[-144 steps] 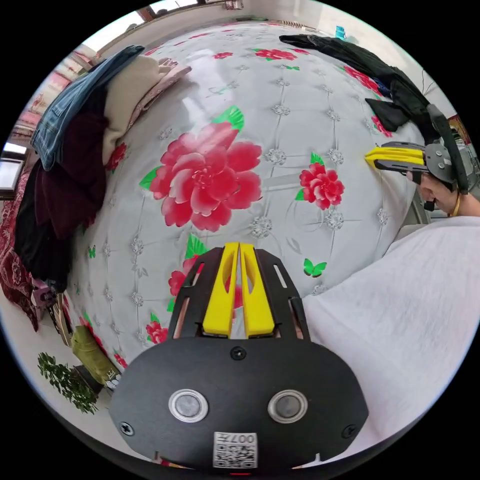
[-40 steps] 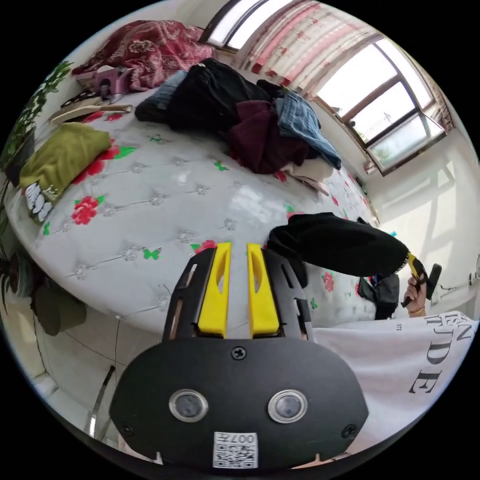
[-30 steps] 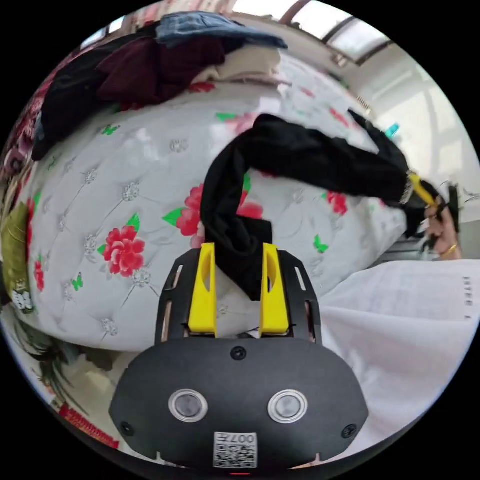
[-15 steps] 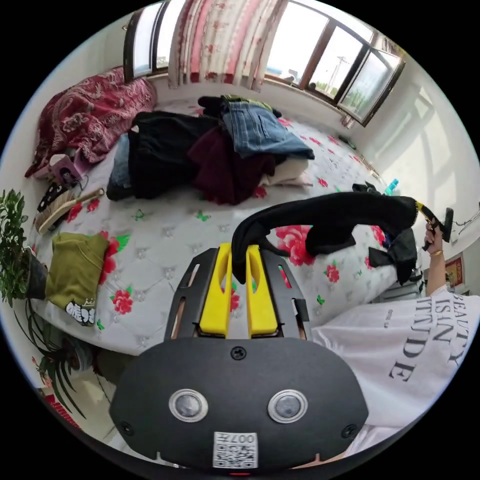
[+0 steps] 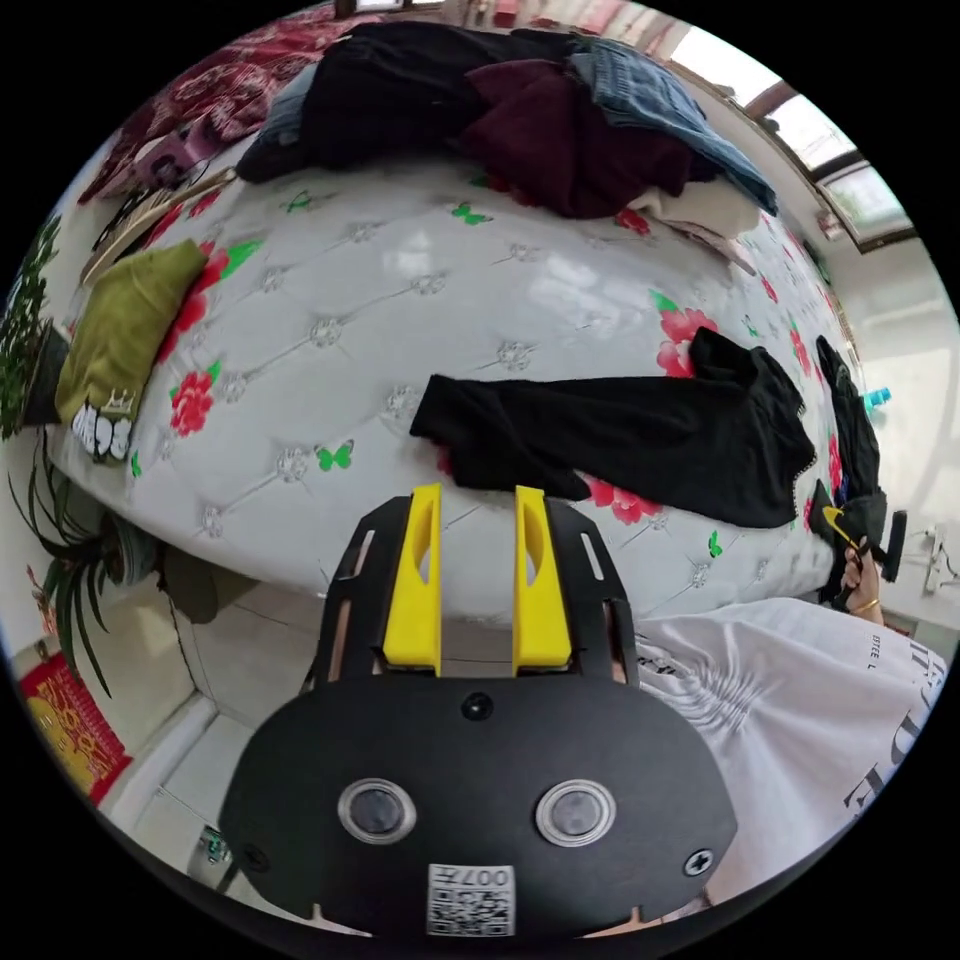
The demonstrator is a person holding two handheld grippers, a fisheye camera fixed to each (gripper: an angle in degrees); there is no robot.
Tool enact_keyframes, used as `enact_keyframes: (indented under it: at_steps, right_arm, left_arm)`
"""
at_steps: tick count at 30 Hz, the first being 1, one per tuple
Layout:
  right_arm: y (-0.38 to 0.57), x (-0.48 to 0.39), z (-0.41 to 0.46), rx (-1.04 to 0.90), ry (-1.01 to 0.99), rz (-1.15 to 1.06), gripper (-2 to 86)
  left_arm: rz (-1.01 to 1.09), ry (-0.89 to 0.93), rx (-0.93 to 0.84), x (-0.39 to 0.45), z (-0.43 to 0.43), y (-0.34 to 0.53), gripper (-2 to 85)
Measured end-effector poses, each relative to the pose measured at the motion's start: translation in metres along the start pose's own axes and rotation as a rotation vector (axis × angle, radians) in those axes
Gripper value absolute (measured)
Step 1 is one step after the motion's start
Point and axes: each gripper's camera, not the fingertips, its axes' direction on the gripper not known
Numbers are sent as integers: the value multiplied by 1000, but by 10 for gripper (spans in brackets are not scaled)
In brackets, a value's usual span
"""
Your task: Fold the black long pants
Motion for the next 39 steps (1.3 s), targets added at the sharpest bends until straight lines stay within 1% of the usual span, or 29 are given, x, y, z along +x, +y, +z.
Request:
enact_keyframes:
  at_steps: [4,6,7,8,12,13,14,15,16,19,22,24,26,28,30,33,35,36,37,39]
  right_arm:
    - [-8,-6,41,-38,79,-25,70]
    - [-15,-15,59,-72,104,-44,63]
    - [-19,-22,73,-118,140,-53,58]
    - [-21,-33,76,-102,215,-71,52]
    - [-31,-45,76,-157,276,-98,14]
    - [-30,-46,66,-137,272,-111,8]
    - [-28,-46,51,-100,256,-125,4]
    - [-26,-45,42,-76,250,-123,3]
    - [-23,-40,22,-26,238,-108,1]
    - [-11,-22,-29,102,165,-60,-1]
    - [2,-4,-73,204,125,3,-2]
    - [9,5,-88,227,100,30,-2]
    - [15,13,-84,192,108,58,-3]
    - [17,12,-73,154,125,59,-3]
    - [20,7,-64,143,140,58,-3]
    - [21,-1,-56,156,114,60,-3]
    - [19,-3,-58,164,95,67,-3]
    - [18,-3,-60,167,91,68,-3]
    - [16,-3,-65,175,86,68,-3]
    - [15,-2,-79,196,85,59,-3]
  left_arm:
    - [-32,7,-16,-9,17,6,109]
    - [-37,21,-12,-7,22,4,110]
    - [-37,25,-10,-5,25,3,110]
    - [-35,33,-8,-2,31,-1,110]
    - [-16,38,-53,15,61,-18,113]
    - [-18,26,-55,18,63,-20,109]
    - [-15,-30,-41,23,63,-23,79]
    - [-20,-96,-43,24,64,-24,26]
    - [-2,-115,-50,24,64,-26,10]
    - [45,-49,-26,13,50,-24,-5]
    - [40,5,66,-25,-5,-17,-6]
    - [52,53,104,-40,-29,-13,-3]
    - [106,102,106,-34,-37,-11,7]
    - [239,172,32,7,-20,-10,98]
    - [305,185,-29,49,8,-6,139]
    - [290,118,-45,102,50,-4,152]
    - [227,26,-28,112,64,-11,127]
    - [214,-104,11,114,62,-15,57]
    - [242,-137,21,115,61,-18,22]
    - [353,-152,21,95,43,-28,6]
